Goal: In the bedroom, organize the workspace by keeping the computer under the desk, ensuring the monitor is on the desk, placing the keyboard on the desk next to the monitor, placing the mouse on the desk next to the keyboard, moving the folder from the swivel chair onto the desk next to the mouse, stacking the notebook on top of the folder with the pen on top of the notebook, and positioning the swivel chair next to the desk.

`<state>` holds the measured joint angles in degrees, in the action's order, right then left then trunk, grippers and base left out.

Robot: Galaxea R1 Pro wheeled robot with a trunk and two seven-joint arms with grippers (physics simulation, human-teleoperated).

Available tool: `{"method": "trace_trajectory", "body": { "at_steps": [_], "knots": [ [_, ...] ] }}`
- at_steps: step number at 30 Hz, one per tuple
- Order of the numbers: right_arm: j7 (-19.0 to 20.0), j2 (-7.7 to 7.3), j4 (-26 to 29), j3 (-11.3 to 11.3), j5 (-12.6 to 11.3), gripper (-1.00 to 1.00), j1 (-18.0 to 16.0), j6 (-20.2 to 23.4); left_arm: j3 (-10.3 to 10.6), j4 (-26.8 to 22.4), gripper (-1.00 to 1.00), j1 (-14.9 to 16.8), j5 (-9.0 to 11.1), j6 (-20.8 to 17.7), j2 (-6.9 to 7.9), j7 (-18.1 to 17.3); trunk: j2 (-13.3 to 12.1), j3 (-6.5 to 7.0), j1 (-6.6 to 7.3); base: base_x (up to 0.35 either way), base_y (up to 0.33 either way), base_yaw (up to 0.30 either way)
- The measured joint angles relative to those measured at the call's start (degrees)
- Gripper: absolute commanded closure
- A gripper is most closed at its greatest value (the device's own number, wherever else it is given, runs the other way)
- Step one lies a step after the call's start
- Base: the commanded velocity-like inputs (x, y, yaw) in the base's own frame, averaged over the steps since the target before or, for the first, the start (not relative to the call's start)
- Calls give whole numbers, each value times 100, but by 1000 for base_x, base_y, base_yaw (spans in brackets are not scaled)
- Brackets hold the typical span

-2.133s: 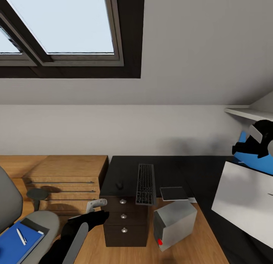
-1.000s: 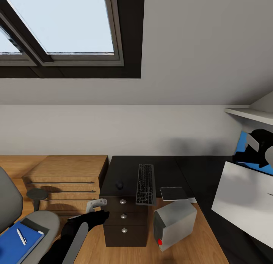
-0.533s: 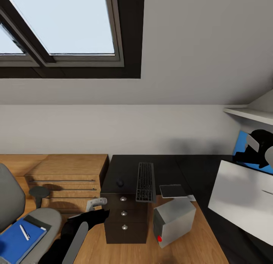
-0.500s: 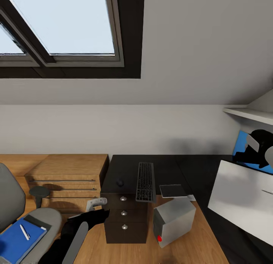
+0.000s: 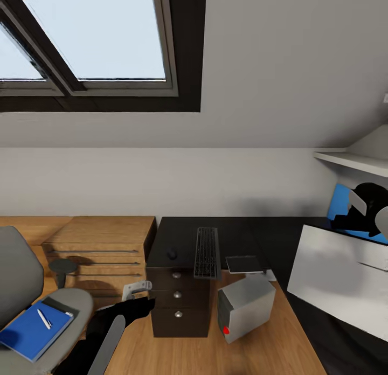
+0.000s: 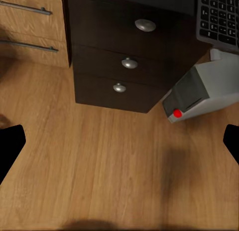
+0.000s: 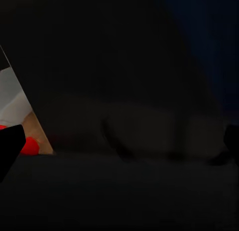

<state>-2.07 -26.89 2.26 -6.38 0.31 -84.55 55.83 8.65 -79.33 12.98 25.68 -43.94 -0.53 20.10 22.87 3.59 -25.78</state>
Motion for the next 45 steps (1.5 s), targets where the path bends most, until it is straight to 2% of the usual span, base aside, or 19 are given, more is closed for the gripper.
{"method": "trace_trajectory", "body": {
  "at_steps": [8, 20, 45],
  "knots": [
    [49, -3, 22, -1, -13, -100, 0, 7, 0, 0, -100, 0, -1, 2, -1, 1, -1, 0, 2, -99, 59, 0],
    [617, 2, 23, 24, -48, -100, -3, 154, 0, -9, -100, 0, 1, 3, 0, 0, 1, 0, 2, -77, 69, 0],
    [653, 0, 19, 14, -57, -100, -3, 291, 1, 8, -100, 0, 0, -5, -7, 0, 0, 0, 1, -149, 9, 0]
  ]
}}
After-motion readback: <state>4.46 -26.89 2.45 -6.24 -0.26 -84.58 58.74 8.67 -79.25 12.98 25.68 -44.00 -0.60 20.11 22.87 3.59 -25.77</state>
